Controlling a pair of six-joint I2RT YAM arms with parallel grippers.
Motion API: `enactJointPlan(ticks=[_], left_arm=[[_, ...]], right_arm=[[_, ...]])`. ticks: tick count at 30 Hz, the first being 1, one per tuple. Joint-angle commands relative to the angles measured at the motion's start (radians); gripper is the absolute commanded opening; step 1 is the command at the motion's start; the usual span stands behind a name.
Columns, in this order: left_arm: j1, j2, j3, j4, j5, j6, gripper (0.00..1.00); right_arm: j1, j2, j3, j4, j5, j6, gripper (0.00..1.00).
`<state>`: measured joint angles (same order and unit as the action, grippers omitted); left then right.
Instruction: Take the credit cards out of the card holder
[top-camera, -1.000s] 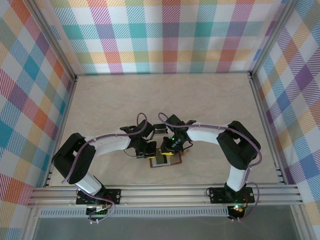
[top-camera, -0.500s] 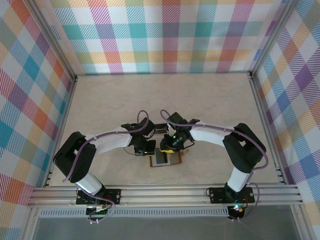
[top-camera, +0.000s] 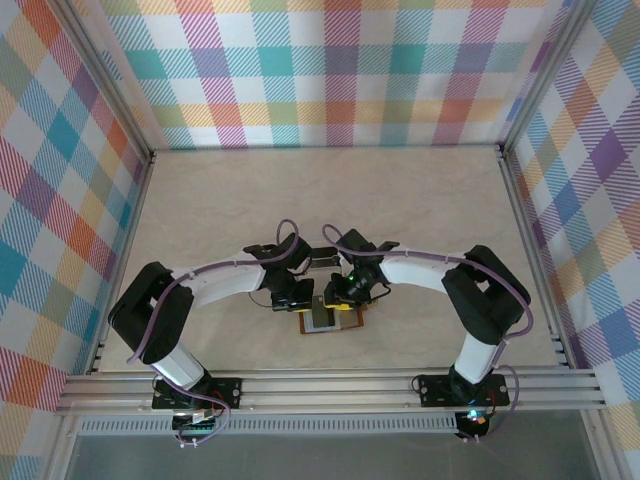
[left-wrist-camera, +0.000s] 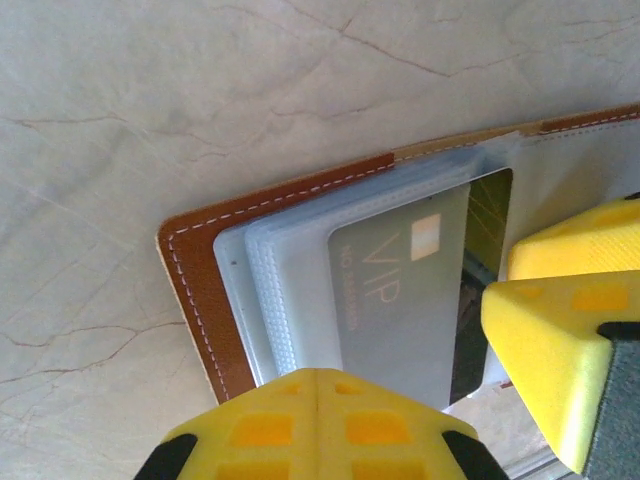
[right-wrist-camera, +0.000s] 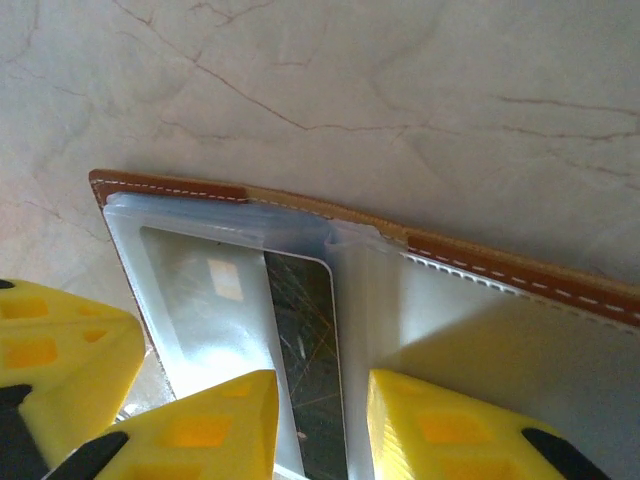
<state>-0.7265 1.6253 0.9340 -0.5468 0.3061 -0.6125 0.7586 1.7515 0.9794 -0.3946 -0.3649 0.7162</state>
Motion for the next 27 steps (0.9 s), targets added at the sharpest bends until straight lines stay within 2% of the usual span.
enactJointPlan(ticks=[1,14,27], left_arm=[[-0.010,0.048,0.006,-0.016,0.015,-0.001,0.00],[-0.012,0.136,-0.042,-0.059,-0.036,0.019,0.00],[-0.022,0.160,-0.039,-0.070,-0.050,0.009,0.00]], right_arm=[[-0.007,0.024,-0.014,0.018,-0.018,-0.027,0.30],[-0.077,-0.020,-0.167,0.292,-0.251,0.037,0.30],[-0.126,-0.067,-0.250,0.448,-0.391,0.086,0.21]])
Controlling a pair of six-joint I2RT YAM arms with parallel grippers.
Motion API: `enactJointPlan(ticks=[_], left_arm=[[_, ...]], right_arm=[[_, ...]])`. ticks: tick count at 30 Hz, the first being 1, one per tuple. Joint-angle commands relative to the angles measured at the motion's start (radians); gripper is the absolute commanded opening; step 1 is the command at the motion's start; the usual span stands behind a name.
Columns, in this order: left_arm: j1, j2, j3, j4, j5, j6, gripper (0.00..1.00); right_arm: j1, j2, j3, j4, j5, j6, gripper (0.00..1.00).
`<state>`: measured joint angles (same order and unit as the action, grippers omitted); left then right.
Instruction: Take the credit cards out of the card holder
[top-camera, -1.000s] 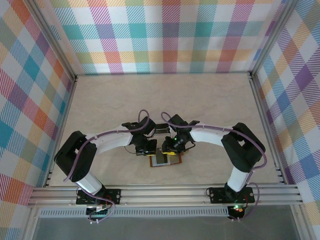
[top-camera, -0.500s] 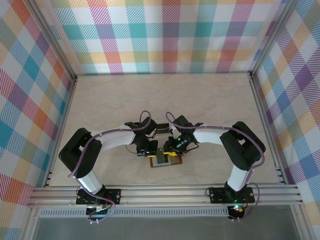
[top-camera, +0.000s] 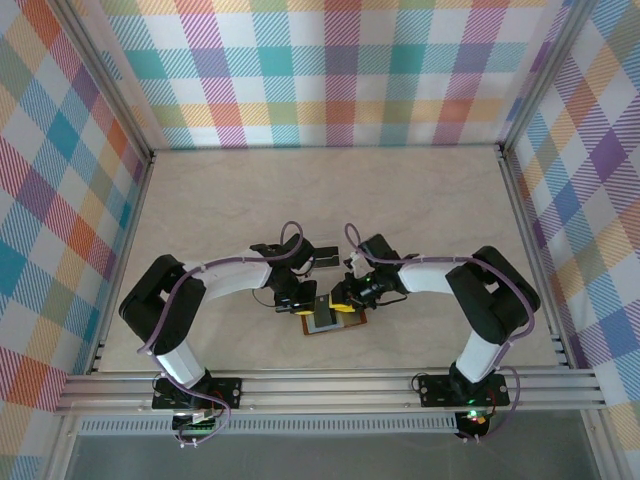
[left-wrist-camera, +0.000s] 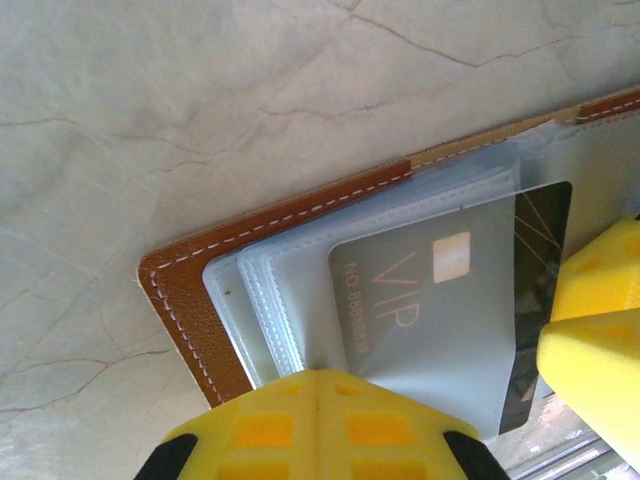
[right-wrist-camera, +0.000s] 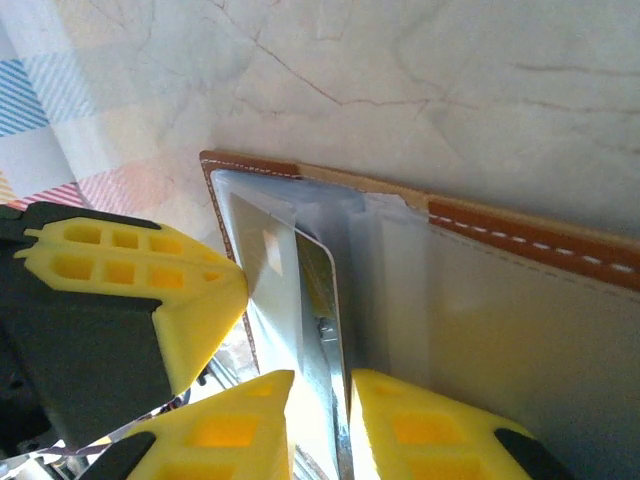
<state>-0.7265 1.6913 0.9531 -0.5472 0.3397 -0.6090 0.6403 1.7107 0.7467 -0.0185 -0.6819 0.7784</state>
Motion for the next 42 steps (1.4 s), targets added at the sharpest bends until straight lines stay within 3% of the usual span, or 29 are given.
enactJointPlan(ticks=[1,20,28,42], left_arm=[[-0.024,0.097,-0.057,-0.071,-0.084,0.005,0.00],[-0.031,0.107,-0.049,-0.080,-0.085,0.006,0.00],[-0.032,0.106,-0.050,-0.079,-0.086,0.006,0.00],[-0.033,0.048,-0.038,-0.109,-0.109,0.008,0.00]], right_arm=[[-0.011,-0.027,-0.019,0.082,-0.081,0.025,0.20],[-0.021,0.052,-0.026,0.100,-0.084,0.011,0.21],[-0.020,0.040,-0.023,0.095,-0.086,0.004,0.14],[-0.021,-0.092,0.101,-0.398,0.225,-0.206,0.05]])
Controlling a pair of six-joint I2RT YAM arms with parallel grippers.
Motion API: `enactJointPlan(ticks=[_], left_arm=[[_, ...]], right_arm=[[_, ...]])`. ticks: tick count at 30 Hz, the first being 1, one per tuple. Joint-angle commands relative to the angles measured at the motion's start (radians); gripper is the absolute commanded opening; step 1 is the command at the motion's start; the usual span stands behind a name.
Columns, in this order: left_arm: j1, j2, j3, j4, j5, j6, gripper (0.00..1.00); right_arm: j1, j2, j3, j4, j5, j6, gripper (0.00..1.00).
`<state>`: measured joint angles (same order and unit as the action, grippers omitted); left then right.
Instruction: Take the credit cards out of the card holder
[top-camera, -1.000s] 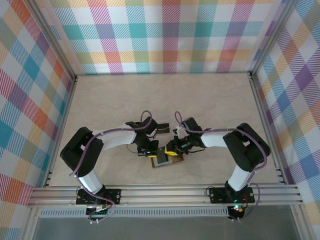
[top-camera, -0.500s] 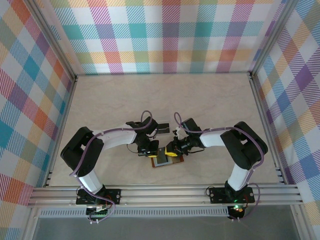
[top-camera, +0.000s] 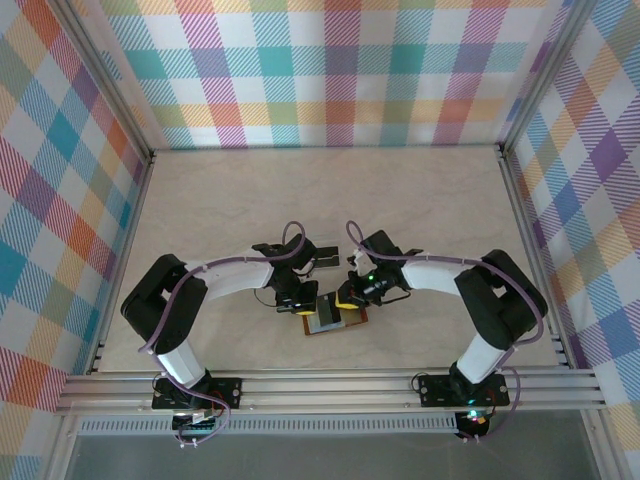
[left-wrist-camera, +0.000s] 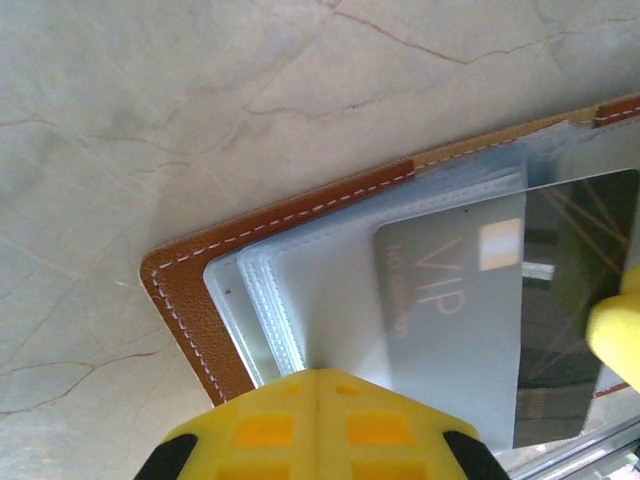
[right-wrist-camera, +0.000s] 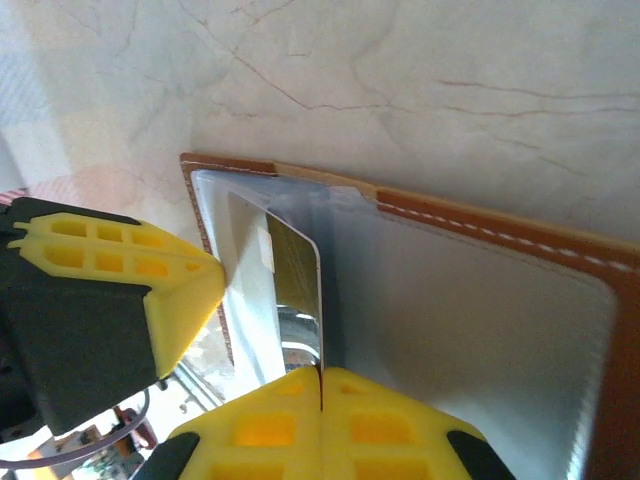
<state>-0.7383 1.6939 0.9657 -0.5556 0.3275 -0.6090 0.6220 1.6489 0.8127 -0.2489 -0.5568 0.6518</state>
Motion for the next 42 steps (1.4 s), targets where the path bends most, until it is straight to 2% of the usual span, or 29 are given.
enactJointPlan(ticks=[1,19,23,27,34,42], left_arm=[[-0.021,0.038,-0.049,-0.102,-0.097,0.008,0.00],[-0.021,-0.007,-0.042,-0.111,-0.130,0.023,0.00],[-0.020,0.002,-0.031,-0.101,-0.100,0.025,0.00],[-0.021,-0.008,-0.030,-0.084,-0.079,0.030,0.00],[-0.021,-0.002,-0.032,-0.066,-0.065,0.036,0.00],[-0.021,-0.027,-0.041,-0.067,-0.083,0.044,0.00]], right_arm=[[-0.001,-0.033,0.042,-0.185,0.112,-0.087,0.05],[0.009,-0.051,0.077,-0.289,0.228,-0.108,0.04],[0.016,-0.040,0.096,-0.277,0.200,-0.099,0.04],[0.043,-0.027,0.095,-0.194,0.101,-0.055,0.05],[0.077,-0.024,0.089,-0.148,0.087,-0.001,0.13],[0.083,-0.069,0.101,-0.200,0.148,-0.004,0.05]])
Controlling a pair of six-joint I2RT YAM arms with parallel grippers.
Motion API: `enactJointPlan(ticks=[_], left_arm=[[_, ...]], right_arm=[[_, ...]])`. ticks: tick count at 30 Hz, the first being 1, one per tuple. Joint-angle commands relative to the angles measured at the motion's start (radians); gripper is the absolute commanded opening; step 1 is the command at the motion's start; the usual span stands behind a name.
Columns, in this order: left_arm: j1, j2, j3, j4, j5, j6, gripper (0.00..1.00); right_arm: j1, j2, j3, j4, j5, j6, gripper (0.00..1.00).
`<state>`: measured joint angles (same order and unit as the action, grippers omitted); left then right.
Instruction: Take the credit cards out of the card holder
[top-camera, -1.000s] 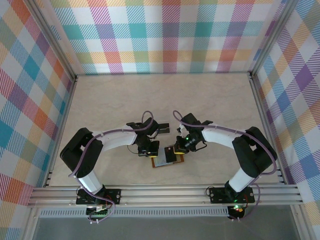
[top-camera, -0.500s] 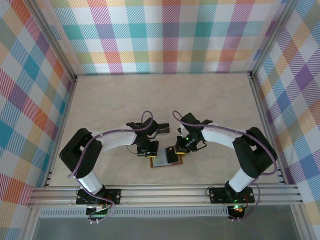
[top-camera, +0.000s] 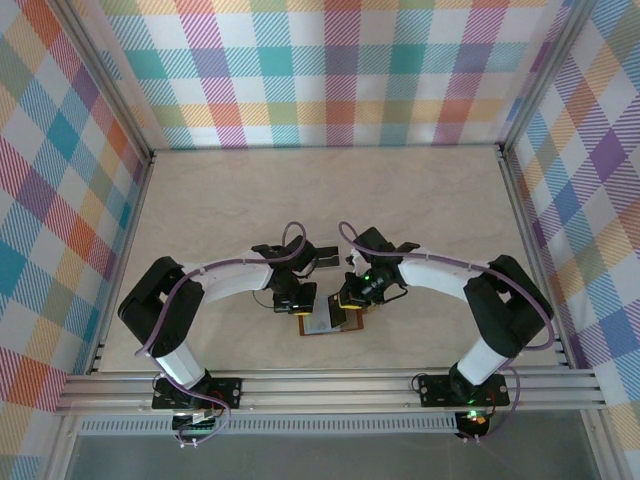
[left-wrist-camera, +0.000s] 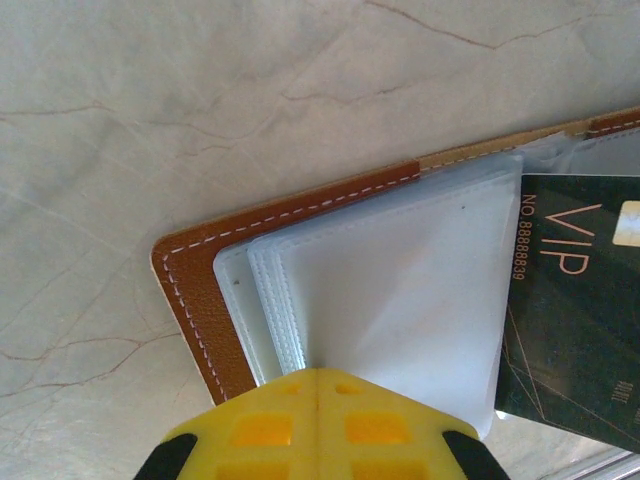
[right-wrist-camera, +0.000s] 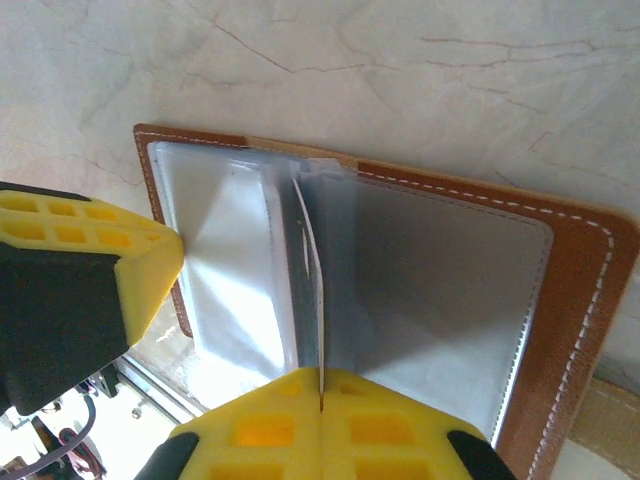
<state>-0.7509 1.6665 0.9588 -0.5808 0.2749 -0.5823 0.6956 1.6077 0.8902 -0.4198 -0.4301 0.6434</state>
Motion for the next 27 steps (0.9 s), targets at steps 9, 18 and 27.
enactJointPlan(ticks=[9,18,27], left_arm=[[-0.006,-0.128,-0.020,-0.097,-0.106,0.044,0.10],[0.066,-0.268,-0.042,-0.110,-0.149,0.035,0.24],[0.249,-0.335,-0.147,0.011,-0.039,0.030,0.28]], right_arm=[[0.009,-0.120,0.123,-0.158,0.113,-0.117,0.04],[-0.004,0.012,0.370,-0.254,0.207,-0.602,0.00],[-0.021,0.316,0.804,-0.517,0.226,-1.220,0.00]])
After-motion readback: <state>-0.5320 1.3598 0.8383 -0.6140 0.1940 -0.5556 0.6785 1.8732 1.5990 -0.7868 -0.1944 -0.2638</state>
